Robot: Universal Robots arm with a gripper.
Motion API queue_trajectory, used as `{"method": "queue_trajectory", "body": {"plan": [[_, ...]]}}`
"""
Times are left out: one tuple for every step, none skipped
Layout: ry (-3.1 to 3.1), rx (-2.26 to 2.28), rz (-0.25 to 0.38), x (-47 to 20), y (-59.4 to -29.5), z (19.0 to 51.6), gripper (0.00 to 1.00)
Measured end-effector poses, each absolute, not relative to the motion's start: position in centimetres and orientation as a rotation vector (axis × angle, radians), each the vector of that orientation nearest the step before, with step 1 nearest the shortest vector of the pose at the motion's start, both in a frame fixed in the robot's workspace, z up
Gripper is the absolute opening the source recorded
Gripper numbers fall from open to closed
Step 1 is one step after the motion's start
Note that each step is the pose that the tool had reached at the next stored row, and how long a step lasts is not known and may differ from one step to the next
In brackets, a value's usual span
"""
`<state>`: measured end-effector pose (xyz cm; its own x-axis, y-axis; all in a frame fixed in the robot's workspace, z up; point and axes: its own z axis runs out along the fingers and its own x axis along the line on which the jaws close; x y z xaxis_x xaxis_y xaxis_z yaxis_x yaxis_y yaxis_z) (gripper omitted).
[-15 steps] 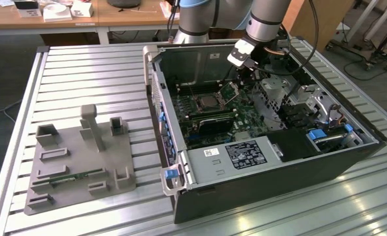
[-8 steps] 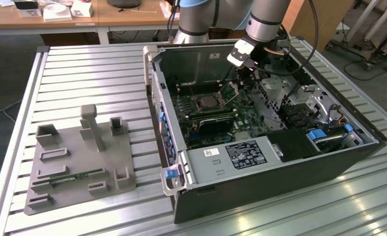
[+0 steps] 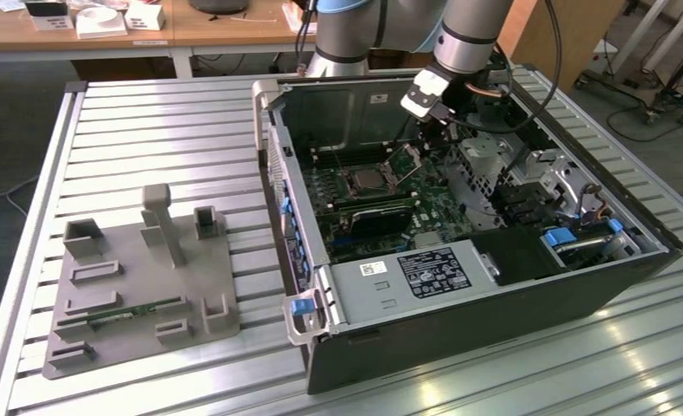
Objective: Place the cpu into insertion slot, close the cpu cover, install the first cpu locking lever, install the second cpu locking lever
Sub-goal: 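Close the cpu cover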
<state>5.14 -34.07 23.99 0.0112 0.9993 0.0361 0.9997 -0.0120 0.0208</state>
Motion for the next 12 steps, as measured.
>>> {"method": "queue_trajectory", "body": {"plan": [[-2.2,-2.227,-0.063,5.1,-34.1,24.0,0.11],[-2.2,-2.226,-0.063,5.0,-34.1,24.0,0.11],[-2.201,-2.226,-0.063,4.9,-34.1,24.0,0.11],[-2.201,-2.226,-0.063,4.7,-34.1,24.0,0.11],[-2.201,-2.227,-0.063,4.5,-34.1,24.0,0.11],[-2.201,-2.227,-0.064,4.3,-34.1,24.0,0.11],[-2.201,-2.227,-0.064,4.2,-34.1,24.0,0.11],[-2.201,-2.227,-0.064,4.0,-34.1,24.0,0.11],[-2.201,-2.227,-0.065,3.9,-34.1,24.0,0.11],[-2.201,-2.227,-0.065,3.7,-34.1,24.0,0.11],[-2.201,-2.227,-0.065,3.6,-34.1,24.0,0.11],[-2.202,-2.227,-0.065,3.4,-34.1,24.0,0.11]]}}
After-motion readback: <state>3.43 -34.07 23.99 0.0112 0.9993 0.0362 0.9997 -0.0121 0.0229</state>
